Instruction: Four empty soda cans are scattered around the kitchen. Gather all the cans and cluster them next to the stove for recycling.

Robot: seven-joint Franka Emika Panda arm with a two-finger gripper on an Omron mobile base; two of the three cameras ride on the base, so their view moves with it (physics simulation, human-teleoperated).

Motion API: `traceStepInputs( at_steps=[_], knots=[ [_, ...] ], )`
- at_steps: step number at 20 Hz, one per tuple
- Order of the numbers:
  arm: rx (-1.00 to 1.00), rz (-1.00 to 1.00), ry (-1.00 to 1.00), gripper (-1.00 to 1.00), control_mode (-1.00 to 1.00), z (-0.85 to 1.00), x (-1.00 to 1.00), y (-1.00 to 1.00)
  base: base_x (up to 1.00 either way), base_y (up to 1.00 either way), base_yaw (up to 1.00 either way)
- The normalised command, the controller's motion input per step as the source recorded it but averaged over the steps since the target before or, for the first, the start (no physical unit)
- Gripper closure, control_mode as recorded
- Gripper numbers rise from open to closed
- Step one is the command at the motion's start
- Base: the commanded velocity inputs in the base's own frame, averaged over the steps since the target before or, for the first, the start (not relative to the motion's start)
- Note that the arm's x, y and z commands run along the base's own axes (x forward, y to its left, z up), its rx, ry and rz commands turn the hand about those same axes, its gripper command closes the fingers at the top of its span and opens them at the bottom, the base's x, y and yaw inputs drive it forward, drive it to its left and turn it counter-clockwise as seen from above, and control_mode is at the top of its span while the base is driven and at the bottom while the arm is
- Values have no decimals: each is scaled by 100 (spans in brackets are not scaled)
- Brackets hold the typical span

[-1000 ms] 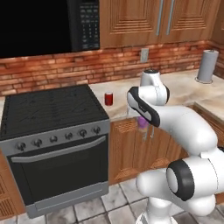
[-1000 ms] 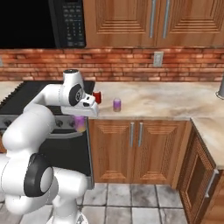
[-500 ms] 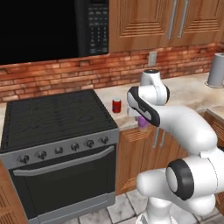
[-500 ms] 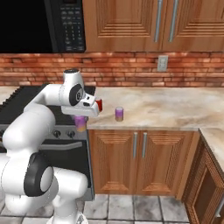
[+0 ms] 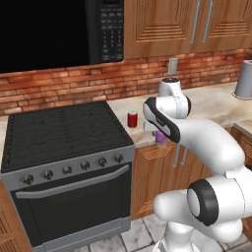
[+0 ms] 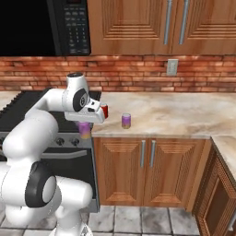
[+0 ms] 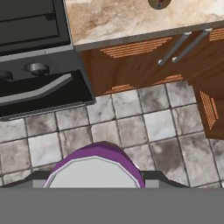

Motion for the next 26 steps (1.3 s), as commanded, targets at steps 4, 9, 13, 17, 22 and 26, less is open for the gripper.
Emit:
traceStepInputs(
  at_steps=[4,9,13,17,22,26],
  knots=[
    [0,0,0,100,100,0,0,0,32,2,0],
    [0,0,0,100,100,0,0,0,41,0,0],
    [0,0,0,100,100,0,0,0,37,0,0],
    [0,0,0,100,100,0,0,0,34,0,0],
    [0,0,0,100,100,0,0,0,32,0,0],
    [0,0,0,100,100,0,0,0,36,0,0]
  ],
)
